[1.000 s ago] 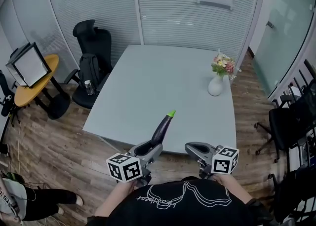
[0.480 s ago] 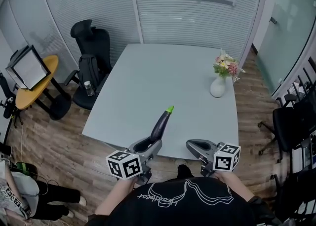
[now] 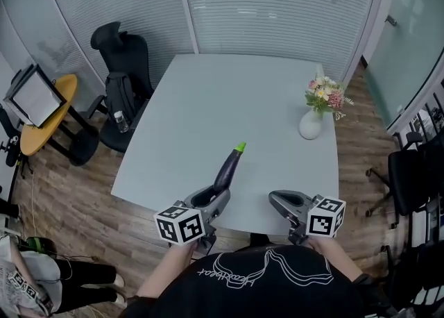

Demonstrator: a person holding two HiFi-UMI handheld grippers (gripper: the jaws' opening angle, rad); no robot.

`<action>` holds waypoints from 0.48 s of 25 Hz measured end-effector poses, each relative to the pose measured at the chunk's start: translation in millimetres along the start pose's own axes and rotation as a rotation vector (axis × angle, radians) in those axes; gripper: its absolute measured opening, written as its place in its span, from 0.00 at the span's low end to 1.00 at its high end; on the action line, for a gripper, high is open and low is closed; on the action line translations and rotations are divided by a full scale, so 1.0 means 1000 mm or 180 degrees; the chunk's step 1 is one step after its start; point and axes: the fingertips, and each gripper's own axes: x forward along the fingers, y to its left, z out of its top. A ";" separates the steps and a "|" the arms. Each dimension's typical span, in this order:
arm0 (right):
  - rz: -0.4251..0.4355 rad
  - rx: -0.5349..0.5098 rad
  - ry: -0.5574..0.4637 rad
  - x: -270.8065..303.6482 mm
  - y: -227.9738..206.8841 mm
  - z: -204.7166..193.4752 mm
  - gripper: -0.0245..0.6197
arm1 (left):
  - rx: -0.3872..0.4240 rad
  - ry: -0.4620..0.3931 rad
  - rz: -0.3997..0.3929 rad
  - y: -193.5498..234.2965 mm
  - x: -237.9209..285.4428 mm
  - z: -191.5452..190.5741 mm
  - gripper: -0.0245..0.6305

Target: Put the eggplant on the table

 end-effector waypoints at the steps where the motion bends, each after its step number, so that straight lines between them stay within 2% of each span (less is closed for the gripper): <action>1: -0.0016 0.0015 0.0013 0.000 -0.006 0.002 0.05 | -0.0043 0.0009 0.0010 0.005 0.007 0.001 0.33; 5: -0.0036 0.0088 0.0053 0.006 -0.023 0.004 0.05 | -0.0135 0.0072 0.0094 0.026 0.028 -0.001 0.33; 12: -0.0092 0.0178 0.0083 0.010 -0.051 0.012 0.05 | -0.0089 0.0343 0.0335 0.064 0.064 -0.021 0.33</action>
